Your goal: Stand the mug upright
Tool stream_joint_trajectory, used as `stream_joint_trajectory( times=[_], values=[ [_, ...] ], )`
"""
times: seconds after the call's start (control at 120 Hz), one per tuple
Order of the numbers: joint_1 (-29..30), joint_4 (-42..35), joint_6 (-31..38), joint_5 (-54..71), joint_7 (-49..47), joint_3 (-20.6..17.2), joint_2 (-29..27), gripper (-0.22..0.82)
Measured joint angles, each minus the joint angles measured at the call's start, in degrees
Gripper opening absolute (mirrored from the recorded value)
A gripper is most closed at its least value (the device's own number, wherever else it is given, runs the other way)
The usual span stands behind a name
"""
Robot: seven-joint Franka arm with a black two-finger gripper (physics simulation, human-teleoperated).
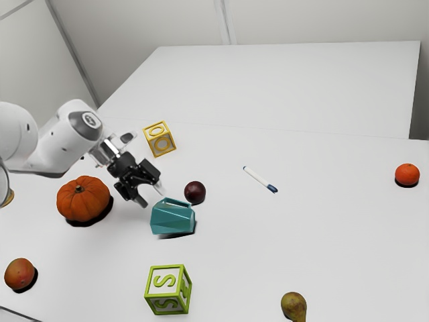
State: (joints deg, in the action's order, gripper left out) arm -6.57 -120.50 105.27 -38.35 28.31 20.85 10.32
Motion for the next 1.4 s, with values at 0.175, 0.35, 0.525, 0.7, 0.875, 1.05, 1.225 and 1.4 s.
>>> stream_joint_trajectory(
  times=[0.175,0.35,0.525,0.7,0.875,1.05,1.225,1.4],
  values=[
    [-0.13,-2.70,1.90,-2.00,1.41,-0.67,-0.03,0.60],
    [-0.21,-4.43,3.09,-6.41,1.78,-2.30,-0.48,0.58],
    [-0.31,-7.25,5.63,-10.15,1.22,-3.65,-3.04,0.39],
    [-0.23,-6.99,7.20,-10.51,-0.60,-5.37,-6.22,0.04],
    [-0.56,-6.88,7.88,-10.48,-2.43,-5.93,-6.00,-0.10],
    [-0.24,-6.88,8.19,-9.48,-4.01,-6.04,-6.47,-0.15],
    [0.22,-7.21,8.87,0.11,-6.83,-8.11,-13.44,-0.16],
    [-1.55,-7.33,11.19,24.26,-11.05,-12.39,-18.19,-0.17]
  ],
)
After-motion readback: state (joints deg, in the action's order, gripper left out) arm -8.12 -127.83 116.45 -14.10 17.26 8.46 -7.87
